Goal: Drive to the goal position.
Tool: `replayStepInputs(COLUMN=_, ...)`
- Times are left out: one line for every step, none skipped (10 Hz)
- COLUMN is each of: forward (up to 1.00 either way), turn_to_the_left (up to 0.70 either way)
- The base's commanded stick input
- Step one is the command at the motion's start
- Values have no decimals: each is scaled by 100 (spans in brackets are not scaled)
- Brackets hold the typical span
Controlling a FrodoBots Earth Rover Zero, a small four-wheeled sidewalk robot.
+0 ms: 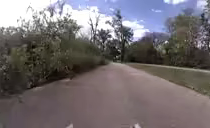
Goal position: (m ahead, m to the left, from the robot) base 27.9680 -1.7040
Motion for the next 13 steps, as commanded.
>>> replayStepInputs(forward=100, turn_to_the_left=0)
replayStepInputs(forward=100, turn_to_the_left=0)
replayStepInputs(forward=100, turn_to_the_left=0)
replayStepInputs(forward=100, turn_to_the_left=-3)
replayStepInputs(forward=100, turn_to_the_left=-10)
replayStepInputs(forward=100, turn_to_the_left=-17)
replayStepInputs(forward=100, turn_to_the_left=-24)
replayStepInputs(forward=100, turn_to_the_left=0)
replayStepInputs(forward=100, turn_to_the_left=0)
replayStepInputs(forward=100, turn_to_the_left=0)
replayStepInputs(forward=100, turn_to_the_left=0)
replayStepInputs(forward=100, turn_to_the_left=0)
replayStepInputs(forward=100, turn_to_the_left=0)
